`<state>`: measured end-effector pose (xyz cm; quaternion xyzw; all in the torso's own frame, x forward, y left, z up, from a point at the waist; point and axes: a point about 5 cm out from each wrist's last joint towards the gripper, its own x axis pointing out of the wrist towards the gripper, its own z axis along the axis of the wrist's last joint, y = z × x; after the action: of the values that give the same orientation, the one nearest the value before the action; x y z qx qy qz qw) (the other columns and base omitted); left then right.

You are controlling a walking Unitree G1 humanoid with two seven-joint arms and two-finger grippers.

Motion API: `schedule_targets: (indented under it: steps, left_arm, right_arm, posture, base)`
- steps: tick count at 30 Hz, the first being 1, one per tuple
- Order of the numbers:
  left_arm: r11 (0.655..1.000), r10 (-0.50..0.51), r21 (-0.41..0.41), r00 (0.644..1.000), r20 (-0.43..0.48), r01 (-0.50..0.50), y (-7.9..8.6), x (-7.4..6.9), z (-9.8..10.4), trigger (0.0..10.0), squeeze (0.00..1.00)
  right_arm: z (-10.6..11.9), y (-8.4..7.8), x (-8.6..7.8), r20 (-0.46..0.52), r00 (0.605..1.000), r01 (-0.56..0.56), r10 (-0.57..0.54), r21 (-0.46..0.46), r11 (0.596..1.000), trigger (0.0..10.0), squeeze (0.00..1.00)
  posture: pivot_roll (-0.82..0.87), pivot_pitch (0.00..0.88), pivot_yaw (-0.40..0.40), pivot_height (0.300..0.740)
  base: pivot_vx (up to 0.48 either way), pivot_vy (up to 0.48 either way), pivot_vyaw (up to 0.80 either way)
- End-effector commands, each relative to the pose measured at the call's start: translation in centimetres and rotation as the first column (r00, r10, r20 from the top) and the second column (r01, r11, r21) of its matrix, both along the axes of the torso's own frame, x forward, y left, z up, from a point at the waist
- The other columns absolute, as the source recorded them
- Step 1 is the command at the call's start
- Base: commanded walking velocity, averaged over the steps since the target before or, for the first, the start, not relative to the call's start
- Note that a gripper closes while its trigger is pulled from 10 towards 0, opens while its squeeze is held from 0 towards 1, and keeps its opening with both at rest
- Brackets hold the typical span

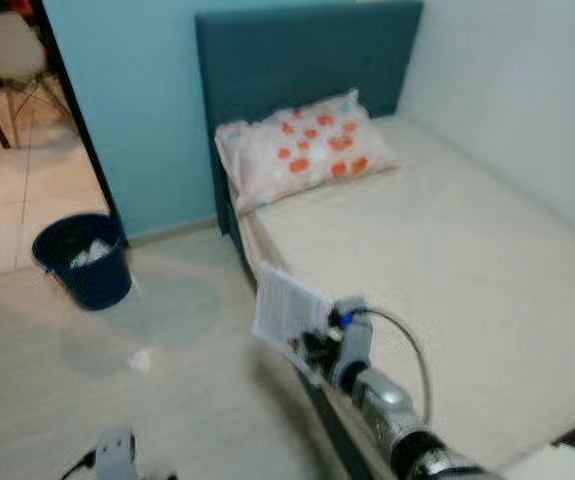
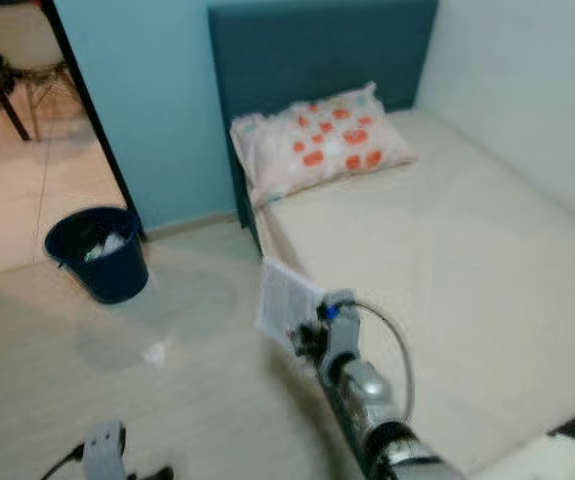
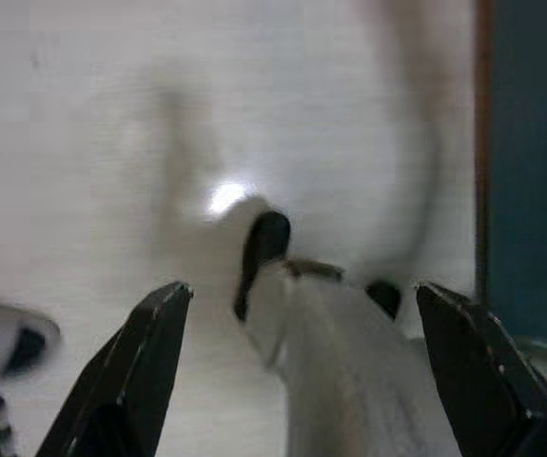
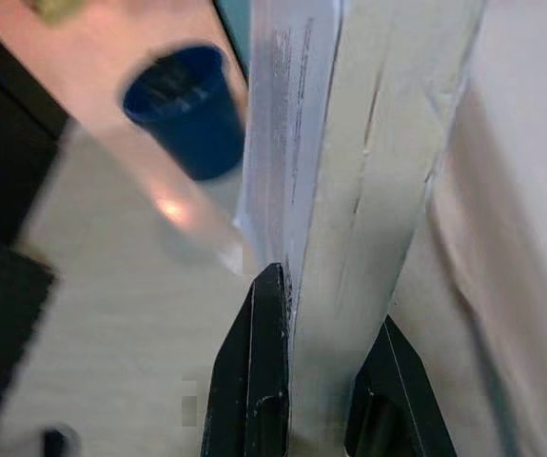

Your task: Clean up the room

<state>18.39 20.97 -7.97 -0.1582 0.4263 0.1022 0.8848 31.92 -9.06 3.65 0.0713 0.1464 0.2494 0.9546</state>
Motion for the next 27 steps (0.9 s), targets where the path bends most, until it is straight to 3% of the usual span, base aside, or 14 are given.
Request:
schedule_targets:
  steps: [1,18,27]
  left_arm:
    - [1.0,-0.006,-0.005,1.0,-0.022,0.006,-0.2,-0.5,-0.3,10.0,0.0]
    - [1.0,-0.013,-0.006,1.0,-0.024,0.013,-0.4,-0.5,-0.3,10.0,0.0]
    - [1.0,-0.023,-0.01,1.0,-0.019,0.023,-0.7,-0.4,-0.3,10.0,0.0]
  right_arm:
    - [1.1,-1.1,0.8,0.053,0.998,0.034,-0.034,0.01,0.999,10.0,0.0]
    - [3.3,-1.1,2.2,0.118,0.992,0.041,-0.052,0.09,0.995,10.0,0.0]
    - [3.4,-2.7,2.7,0.107,0.984,0.133,-0.141,0.079,0.988,10.0,0.0]
  posture:
    - [-0.08,0.096,-0.024,0.74]
    - [-0.09,0.095,-0.027,0.74]
    - [-0.1,0.098,-0.026,0.74]
  base:
    - [0.48,0.0,0.0]
    - [0.48,0.0,0.0]
    - [0.48,0.0,0.0]
